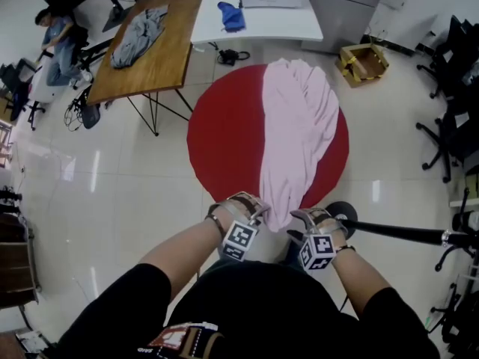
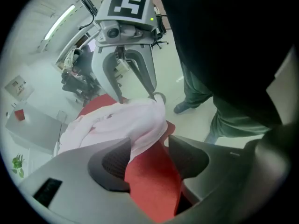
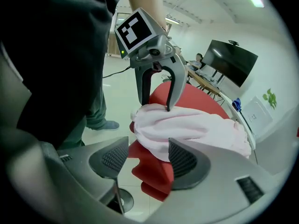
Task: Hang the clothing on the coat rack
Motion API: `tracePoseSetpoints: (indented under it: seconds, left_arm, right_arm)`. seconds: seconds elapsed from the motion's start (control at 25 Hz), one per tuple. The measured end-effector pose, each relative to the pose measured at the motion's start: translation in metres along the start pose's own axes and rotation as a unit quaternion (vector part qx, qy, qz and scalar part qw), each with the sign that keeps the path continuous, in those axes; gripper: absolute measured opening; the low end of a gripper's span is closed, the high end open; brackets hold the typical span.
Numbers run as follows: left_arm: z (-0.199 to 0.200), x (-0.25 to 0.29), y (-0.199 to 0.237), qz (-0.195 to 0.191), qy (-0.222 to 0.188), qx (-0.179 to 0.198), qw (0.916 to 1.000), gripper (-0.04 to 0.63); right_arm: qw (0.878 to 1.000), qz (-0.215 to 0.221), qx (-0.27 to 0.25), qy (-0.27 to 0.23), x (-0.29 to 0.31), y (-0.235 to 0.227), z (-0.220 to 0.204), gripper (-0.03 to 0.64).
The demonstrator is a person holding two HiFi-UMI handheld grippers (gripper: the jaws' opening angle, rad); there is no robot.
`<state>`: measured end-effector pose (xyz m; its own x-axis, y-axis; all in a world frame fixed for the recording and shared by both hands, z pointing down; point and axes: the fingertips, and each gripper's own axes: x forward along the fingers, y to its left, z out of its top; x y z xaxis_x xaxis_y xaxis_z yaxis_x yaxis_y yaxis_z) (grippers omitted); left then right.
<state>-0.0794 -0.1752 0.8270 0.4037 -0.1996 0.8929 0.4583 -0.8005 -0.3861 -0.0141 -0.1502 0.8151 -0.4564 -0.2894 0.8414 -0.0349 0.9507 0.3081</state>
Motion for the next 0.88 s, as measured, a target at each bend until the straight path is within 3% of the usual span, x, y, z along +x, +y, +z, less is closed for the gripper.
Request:
tracePoseSetpoints:
  seconds: [0.24, 0.48, 0.6, 0.72, 0.88]
  left_arm:
    - [-0.002, 0.018, -0.001, -0.011, 0.004, -0.008, 0.9999, 0.239]
    - [0.000, 0.017, 0.003, -0.012, 0.002, -0.010, 0.9999, 0.215]
    - [0.000, 0.012, 0.002, -0.014, -0.007, -0.018, 0.9997, 0.169]
    - [0.002, -0.008, 0.007, -0.009, -0.033, -0.063, 0.9974, 0.056]
    - [0.004, -0.040, 0.032, 0.024, -0.077, -0.159, 0.9839, 0.029]
  right_arm:
    - [1.000, -0.003, 0.025, 0.006, 0.016, -0.010, -0.001, 0.258]
    - [1.000, 0.007, 0.017, 0.005, 0.019, -0.010, 0.008, 0.146]
    - [1.000, 0.007, 0.017, 0.000, 0.017, -0.008, 0.008, 0.033]
    - [0.998, 0.018, 0.046, -0.027, 0.003, -0.008, 0.018, 0.020]
    - [0.990, 0.020, 0.112, -0.081, -0.026, -0.015, 0.029, 0.018]
